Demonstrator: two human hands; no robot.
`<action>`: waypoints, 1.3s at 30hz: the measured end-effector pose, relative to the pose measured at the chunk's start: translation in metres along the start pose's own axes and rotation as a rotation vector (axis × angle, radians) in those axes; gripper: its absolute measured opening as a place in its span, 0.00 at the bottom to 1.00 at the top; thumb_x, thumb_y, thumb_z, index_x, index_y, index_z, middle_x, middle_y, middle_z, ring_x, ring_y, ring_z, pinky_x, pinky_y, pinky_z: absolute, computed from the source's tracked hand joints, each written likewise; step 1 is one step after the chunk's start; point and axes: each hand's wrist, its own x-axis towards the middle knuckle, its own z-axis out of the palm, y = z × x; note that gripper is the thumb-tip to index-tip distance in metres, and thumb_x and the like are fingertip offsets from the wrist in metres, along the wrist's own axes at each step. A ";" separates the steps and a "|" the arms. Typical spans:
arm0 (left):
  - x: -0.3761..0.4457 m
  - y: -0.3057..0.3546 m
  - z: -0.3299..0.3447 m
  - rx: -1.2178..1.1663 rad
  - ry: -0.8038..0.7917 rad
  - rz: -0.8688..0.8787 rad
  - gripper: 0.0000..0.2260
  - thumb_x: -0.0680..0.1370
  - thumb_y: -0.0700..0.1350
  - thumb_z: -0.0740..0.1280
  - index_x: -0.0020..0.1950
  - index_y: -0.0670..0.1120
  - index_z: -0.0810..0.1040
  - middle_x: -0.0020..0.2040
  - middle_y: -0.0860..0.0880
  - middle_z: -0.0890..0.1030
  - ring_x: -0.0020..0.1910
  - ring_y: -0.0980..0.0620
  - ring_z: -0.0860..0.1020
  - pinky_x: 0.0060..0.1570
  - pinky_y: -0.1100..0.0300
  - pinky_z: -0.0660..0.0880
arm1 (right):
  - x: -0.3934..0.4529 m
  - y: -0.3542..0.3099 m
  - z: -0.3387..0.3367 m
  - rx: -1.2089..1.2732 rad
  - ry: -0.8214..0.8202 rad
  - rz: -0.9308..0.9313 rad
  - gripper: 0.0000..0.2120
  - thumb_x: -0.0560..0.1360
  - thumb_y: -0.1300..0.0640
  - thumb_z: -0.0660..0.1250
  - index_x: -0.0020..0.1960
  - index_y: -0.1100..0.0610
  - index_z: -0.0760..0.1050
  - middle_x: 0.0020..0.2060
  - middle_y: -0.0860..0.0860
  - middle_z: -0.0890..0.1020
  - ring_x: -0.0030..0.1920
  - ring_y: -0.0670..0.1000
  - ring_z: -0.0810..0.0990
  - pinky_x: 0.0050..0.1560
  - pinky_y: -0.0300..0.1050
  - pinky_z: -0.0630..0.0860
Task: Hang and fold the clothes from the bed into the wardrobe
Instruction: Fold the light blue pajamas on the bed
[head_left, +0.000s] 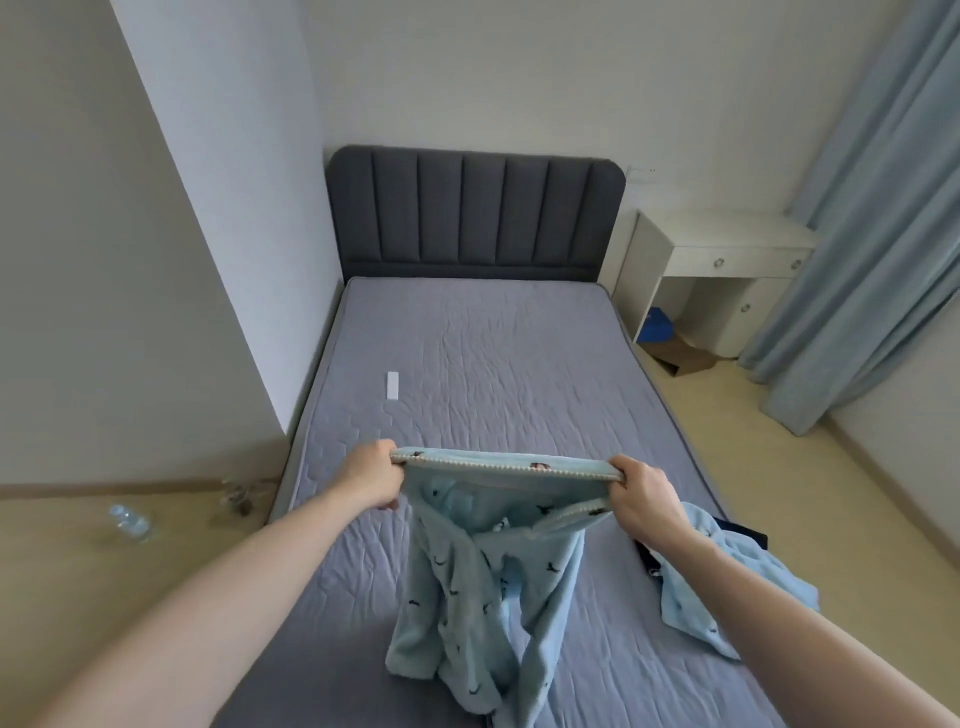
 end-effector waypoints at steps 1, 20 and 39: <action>0.009 0.016 -0.005 -0.153 -0.022 -0.042 0.09 0.77 0.35 0.61 0.52 0.43 0.79 0.46 0.41 0.85 0.36 0.43 0.86 0.39 0.47 0.84 | 0.013 -0.003 -0.006 0.079 0.013 0.037 0.13 0.75 0.65 0.54 0.43 0.55 0.75 0.36 0.55 0.82 0.30 0.56 0.83 0.29 0.49 0.79; 0.028 0.189 -0.198 -0.476 0.556 0.525 0.02 0.80 0.38 0.65 0.50 0.45 0.74 0.46 0.50 0.78 0.45 0.50 0.75 0.40 0.57 0.71 | 0.120 -0.116 -0.202 0.423 0.556 -0.453 0.16 0.76 0.67 0.56 0.54 0.52 0.77 0.44 0.47 0.81 0.43 0.44 0.78 0.41 0.37 0.75; -0.027 -0.117 0.241 0.038 -0.402 0.115 0.15 0.77 0.51 0.69 0.34 0.55 0.67 0.38 0.59 0.68 0.35 0.62 0.68 0.35 0.61 0.61 | 0.020 0.175 0.195 -0.151 -0.594 -0.124 0.15 0.77 0.64 0.61 0.59 0.52 0.78 0.50 0.45 0.72 0.55 0.50 0.73 0.55 0.39 0.68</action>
